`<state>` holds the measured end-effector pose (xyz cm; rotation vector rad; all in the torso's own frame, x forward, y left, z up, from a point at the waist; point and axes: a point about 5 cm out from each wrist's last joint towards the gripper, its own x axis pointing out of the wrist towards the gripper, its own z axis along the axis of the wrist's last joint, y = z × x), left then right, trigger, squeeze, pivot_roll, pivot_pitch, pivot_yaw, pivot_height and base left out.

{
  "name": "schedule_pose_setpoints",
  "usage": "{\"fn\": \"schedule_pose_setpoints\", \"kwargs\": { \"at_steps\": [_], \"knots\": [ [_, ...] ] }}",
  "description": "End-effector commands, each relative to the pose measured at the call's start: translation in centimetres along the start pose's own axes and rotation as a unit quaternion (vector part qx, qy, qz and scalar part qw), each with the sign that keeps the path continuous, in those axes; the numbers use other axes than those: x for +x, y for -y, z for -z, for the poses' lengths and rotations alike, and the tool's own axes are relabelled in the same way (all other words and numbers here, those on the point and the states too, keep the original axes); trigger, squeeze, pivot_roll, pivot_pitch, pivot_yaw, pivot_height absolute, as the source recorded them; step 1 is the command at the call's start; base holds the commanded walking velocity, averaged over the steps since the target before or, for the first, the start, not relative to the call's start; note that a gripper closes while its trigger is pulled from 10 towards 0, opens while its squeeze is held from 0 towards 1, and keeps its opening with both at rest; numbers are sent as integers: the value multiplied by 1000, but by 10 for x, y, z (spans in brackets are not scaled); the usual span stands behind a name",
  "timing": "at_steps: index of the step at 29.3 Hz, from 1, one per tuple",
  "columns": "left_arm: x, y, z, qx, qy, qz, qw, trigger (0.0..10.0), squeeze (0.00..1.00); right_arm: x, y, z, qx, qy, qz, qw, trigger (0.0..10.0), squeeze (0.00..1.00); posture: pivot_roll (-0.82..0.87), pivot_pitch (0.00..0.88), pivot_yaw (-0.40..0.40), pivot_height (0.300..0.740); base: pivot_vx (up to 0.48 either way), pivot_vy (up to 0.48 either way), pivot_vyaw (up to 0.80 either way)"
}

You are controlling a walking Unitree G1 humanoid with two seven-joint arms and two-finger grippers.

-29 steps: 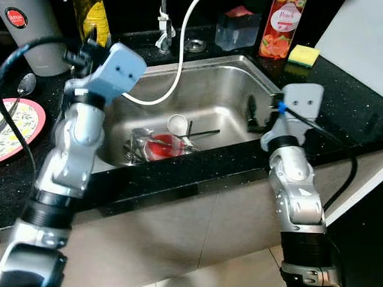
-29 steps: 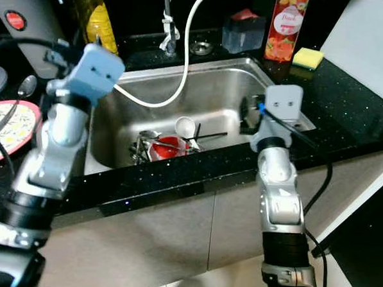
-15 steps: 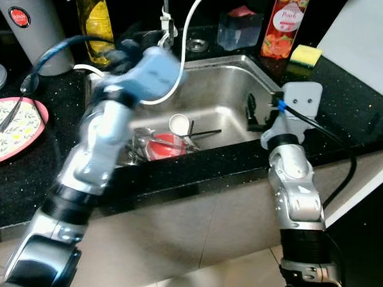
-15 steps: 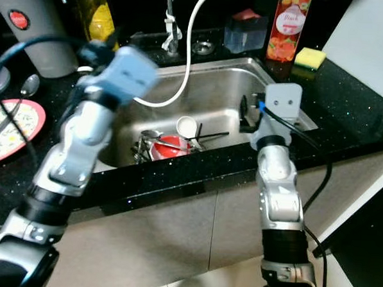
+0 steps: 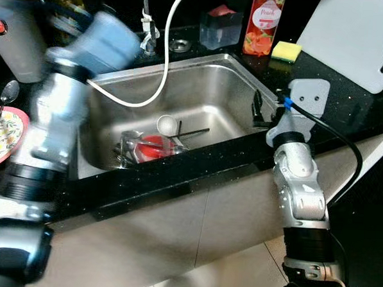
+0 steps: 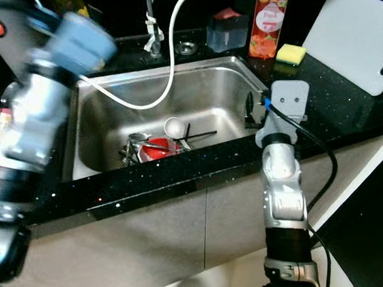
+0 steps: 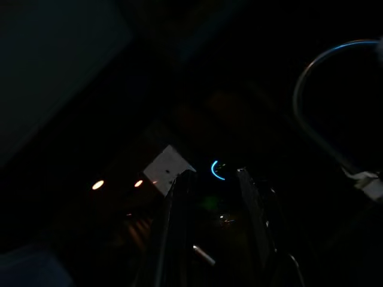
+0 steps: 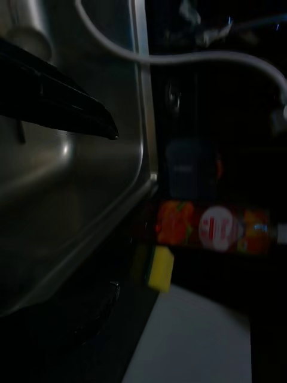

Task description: Kitchen organization

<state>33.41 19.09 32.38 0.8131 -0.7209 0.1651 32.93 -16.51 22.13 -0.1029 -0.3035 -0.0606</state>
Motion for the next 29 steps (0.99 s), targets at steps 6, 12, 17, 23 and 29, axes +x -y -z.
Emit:
{"fn": "schedule_pose_setpoints", "kwargs": {
  "at_steps": [6,12,17,23,29],
  "knots": [
    [-11,13,0,-16,0,21,1000,10000,0,-1,-6,2,3,0,-11,1000,10000,0,-39,0,47,740,0,0,0],
    [-12,7,5,-29,-8,0,1000,10000,0,1,-4,1,0,2,-11,1000,10000,0,-40,0,43,740,0,0,0],
    [-10,3,6,-34,-8,-9,999,10000,0,1,-6,1,1,2,-14,1000,10000,0,-40,0,44,740,0,0,0],
    [-12,2,7,-32,-11,-13,999,10000,0,0,-6,2,2,2,-14,1000,10000,0,-38,0,41,740,0,0,0],
    [-13,2,8,-32,-12,-12,999,10000,0,1,-6,1,2,2,-15,1000,10000,0,-37,0,41,740,0,0,0]
  ]
}}
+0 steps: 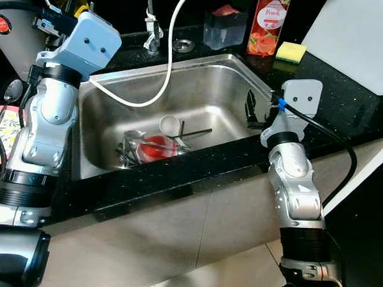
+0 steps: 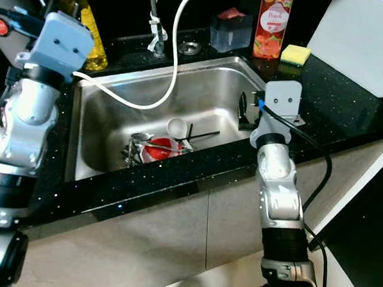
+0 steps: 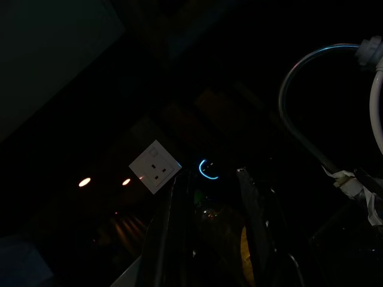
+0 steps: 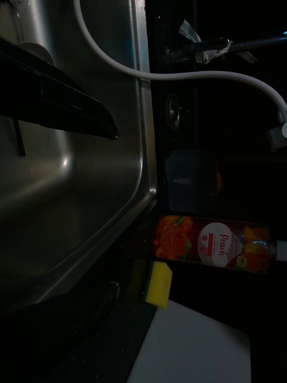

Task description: Kitchen organization

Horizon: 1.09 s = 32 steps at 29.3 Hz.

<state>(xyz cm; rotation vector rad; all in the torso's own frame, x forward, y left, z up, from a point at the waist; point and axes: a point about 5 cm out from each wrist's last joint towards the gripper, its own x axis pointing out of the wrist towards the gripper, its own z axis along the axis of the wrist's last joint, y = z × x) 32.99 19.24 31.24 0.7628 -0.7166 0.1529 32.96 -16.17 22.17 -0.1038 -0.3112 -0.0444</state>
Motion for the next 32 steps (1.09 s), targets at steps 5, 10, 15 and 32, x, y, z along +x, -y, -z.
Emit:
{"fn": "schedule_pose_setpoints", "kwargs": {
  "at_steps": [5,10,15,32],
  "knots": [
    [-4,-1,5,-6,-9,-7,1000,10000,0,0,-3,2,2,-2,-8,1000,10000,0,-36,0,39,740,0,0,0],
    [-6,0,5,-6,-8,-4,1000,10000,0,0,-4,2,2,-3,-9,1000,10000,0,-36,0,39,740,0,0,0],
    [-7,2,7,-11,-14,-3,1000,10000,0,1,-4,2,3,-3,-9,1000,10000,0,-34,0,39,740,0,0,0],
    [-6,-4,1,-6,3,-22,1000,10000,0,0,-5,3,4,-5,-8,1000,10000,0,-31,0,40,740,0,0,0]
  ]
}}
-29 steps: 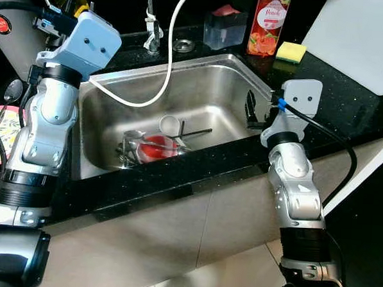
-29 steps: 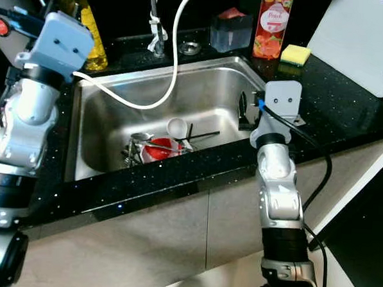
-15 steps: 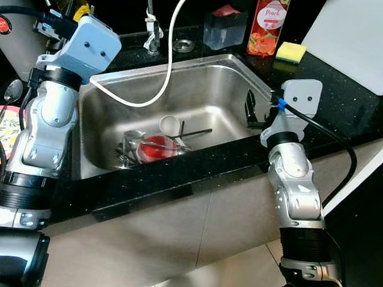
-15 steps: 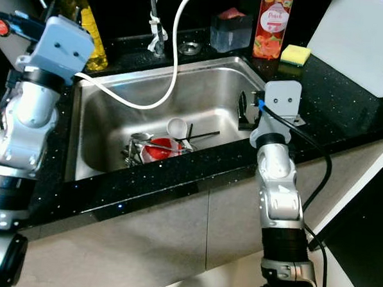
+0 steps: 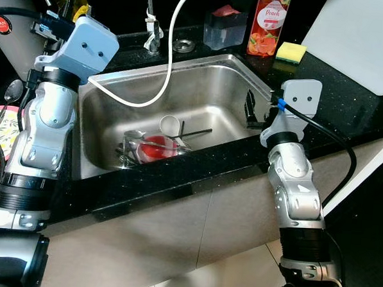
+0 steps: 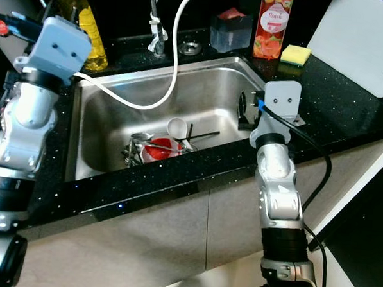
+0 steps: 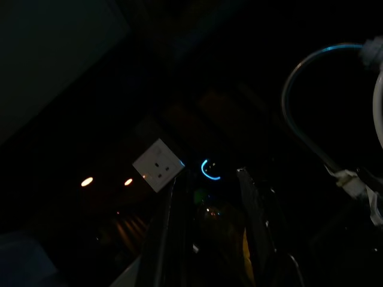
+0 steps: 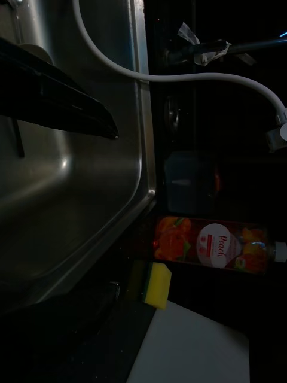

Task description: Kitchen organization

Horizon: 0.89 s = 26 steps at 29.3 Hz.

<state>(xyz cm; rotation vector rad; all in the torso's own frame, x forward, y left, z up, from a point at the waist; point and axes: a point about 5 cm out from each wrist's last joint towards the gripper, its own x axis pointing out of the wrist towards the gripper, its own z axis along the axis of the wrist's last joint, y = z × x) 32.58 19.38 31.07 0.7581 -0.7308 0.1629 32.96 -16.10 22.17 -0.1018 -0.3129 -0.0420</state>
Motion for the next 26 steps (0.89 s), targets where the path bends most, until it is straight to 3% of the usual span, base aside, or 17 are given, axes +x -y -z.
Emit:
{"fn": "schedule_pose_setpoints", "kwargs": {
  "at_steps": [1,17,19,21,22,23,24,25,26],
  "knots": [
    [-2,-3,1,-6,-2,-15,1000,10000,0,0,-4,3,2,-5,-7,1000,10000,0,-31,0,40,740,0,0,0],
    [-3,-5,-7,-8,11,-34,999,10000,0,-1,-4,5,2,-8,-6,1000,10000,0,-24,0,40,740,0,0,0],
    [-6,-3,-4,-33,-6,-33,999,10000,0,-1,-5,5,3,-9,-8,1000,10000,0,-21,0,40,740,0,0,0],
    [-12,0,6,-91,-50,-59,993,10000,0,1,-6,5,5,-7,-9,1000,10000,0,-17,0,43,740,0,0,0],
    [-12,0,6,-91,-50,-59,993,10000,0,1,-6,5,5,-7,-9,1000,10000,0,-17,0,43,740,0,0,0],
    [-14,-1,10,-112,-72,-76,988,10000,0,1,-5,4,5,-7,-8,1000,10000,0,-9,0,39,740,0,0,0],
    [-21,-4,20,-151,-125,-106,975,10000,0,0,-4,4,5,-6,-7,1000,10000,0,0,0,35,740,0,0,0],
    [-21,-4,20,-151,-125,-106,975,10000,0,0,-4,4,5,-6,-7,1000,10000,0,0,0,35,740,0,0,0],
    [-28,-4,30,-182,-169,-123,961,10000,0,0,-4,5,4,-8,-7,1000,10000,0,1,0,36,740,0,0,0]
  ]
}}
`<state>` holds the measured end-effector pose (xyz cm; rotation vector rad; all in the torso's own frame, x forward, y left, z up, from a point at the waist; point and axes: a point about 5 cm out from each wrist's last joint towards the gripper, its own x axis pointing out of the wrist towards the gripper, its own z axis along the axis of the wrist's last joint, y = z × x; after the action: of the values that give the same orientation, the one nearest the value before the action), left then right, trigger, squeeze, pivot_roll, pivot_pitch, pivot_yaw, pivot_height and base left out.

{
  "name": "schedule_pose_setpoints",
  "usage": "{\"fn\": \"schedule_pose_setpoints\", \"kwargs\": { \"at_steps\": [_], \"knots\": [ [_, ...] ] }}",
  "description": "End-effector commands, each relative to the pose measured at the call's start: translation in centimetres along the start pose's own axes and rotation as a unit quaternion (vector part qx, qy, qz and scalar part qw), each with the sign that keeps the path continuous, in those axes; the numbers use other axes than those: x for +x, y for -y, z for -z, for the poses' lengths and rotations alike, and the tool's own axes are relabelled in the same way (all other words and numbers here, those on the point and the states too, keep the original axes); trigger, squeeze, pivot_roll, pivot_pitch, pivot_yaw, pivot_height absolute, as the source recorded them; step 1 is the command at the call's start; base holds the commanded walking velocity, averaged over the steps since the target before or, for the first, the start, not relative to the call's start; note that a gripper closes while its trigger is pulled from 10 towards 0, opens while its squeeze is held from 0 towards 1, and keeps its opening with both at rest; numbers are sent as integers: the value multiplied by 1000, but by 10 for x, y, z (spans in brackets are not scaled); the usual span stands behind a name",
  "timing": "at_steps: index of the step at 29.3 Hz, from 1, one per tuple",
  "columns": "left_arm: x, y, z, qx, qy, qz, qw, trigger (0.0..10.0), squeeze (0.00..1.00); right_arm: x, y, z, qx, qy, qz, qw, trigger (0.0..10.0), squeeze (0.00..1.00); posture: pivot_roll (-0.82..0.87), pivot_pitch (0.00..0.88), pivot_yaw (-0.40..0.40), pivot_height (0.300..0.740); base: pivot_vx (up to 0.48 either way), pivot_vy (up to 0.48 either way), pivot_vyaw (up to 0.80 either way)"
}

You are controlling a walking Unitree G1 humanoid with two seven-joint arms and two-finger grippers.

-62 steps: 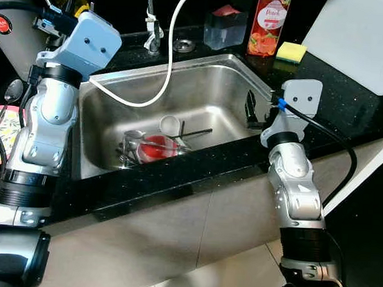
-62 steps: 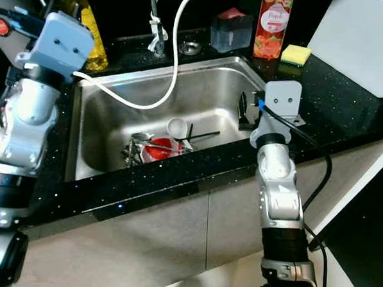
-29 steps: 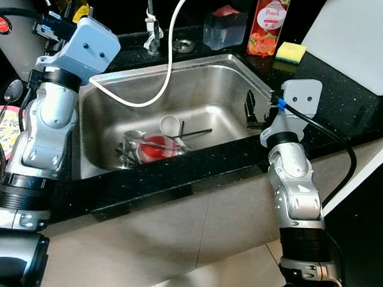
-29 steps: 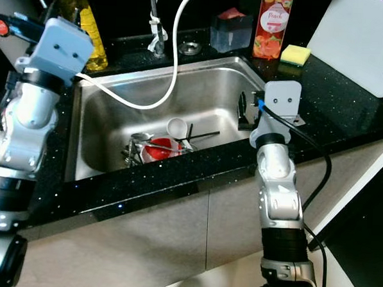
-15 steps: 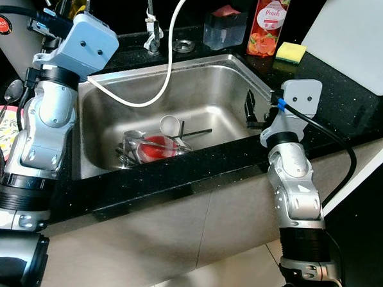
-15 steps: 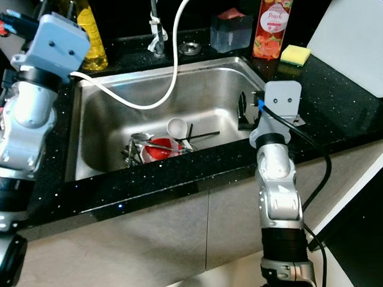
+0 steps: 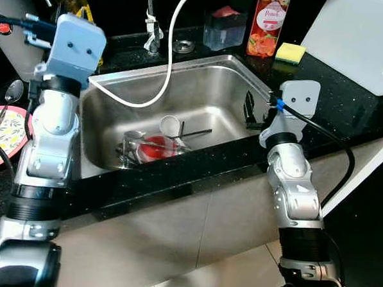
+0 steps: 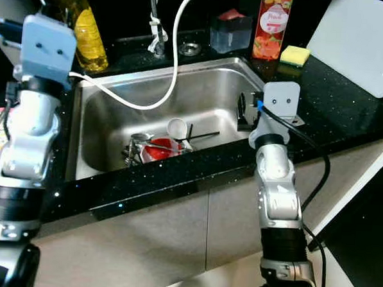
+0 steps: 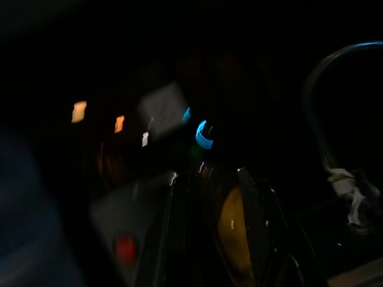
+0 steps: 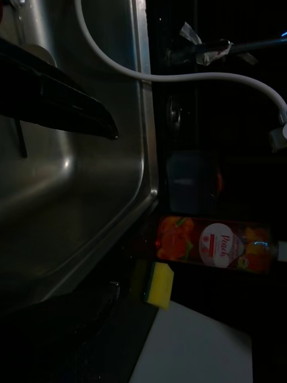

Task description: Kitchen organization

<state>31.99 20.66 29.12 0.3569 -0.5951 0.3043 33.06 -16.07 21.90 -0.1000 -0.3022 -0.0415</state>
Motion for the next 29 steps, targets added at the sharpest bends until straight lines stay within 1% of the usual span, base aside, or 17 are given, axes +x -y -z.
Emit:
{"fn": "schedule_pose_setpoints", "kwargs": {
  "at_steps": [1,2,4,5,6,9,10,11,12,14,15,16,17,18,20,26,29],
  "knots": [
    [-5,-9,15,-24,-55,-30,998,10000,0,0,-3,2,3,-3,-7,1000,10000,0,1,0,36,740,0,0,0],
    [-10,-12,25,-45,-96,-43,993,10000,0,0,-3,3,2,-4,-7,1000,10000,0,0,0,38,740,0,0,0],
    [-22,-18,45,-63,-172,-64,981,10000,0,1,-3,1,1,0,-8,1000,10000,0,3,0,49,740,0,0,0],
    [-30,-37,59,-45,-222,-92,970,10000,0,4,0,-4,3,8,-3,1000,10000,0,12,0,42,740,0,0,0],
    [-30,-37,59,-45,-222,-92,970,10000,0,4,0,-4,3,8,-3,1000,10000,0,12,0,42,740,0,0,0],
    [-38,-63,72,-20,-280,-127,951,10000,0,5,4,-3,1,7,1,1000,10000,0,21,0,33,740,0,0,0],
    [-38,-63,72,-20,-280,-127,951,10000,0,5,4,-3,1,7,1,1000,10000,0,21,0,33,740,0,0,0],
    [-42,-75,79,4,-310,-138,941,10000,0,5,3,-2,-1,5,-2,1000,10000,0,27,0,27,740,0,0,0],
    [-46,-85,85,7,-333,-154,930,10000,0,5,2,-1,-2,3,-5,1000,10000,0,28,0,25,740,0,0,0],
    [-48,-94,89,-20,-353,-186,917,10000,0,6,0,-1,0,3,-9,1000,10000,0,24,0,21,740,0,0,0],
    [-48,-94,89,-20,-353,-186,917,10000,0,6,0,-1,0,3,-9,1000,10000,0,24,0,21,740,0,0,0],
    [-48,-98,91,-27,-357,-205,911,10000,8,7,-1,-2,2,4,-10,1000,10000,0,24,0,19,740,0,0,0],
    [-49,-104,95,-35,-368,-232,900,10000,1000,7,-3,-3,3,6,-12,1000,10000,0,20,0,19,740,0,0,0],
    [-49,-104,95,-35,-368,-232,900,10000,1000,7,-3,-3,3,6,-12,1000,10000,0,20,0,19,740,0,0,0],
    [-51,-110,105,-49,-400,-273,874,10000,1000,5,-4,-2,3,4,-15,1000,10000,0,16,0,16,740,0,0,0],
    [-41,-108,108,-28,-407,-263,874,10000,1000,4,0,-1,0,2,-10,1000,10000,0,15,0,21,740,0,0,0],
    [-35,-109,113,-6,-420,-262,869,10000,1000,4,0,-1,0,3,-7,1000,10000,0,13,0,25,740,0,0,0]
  ]
}}
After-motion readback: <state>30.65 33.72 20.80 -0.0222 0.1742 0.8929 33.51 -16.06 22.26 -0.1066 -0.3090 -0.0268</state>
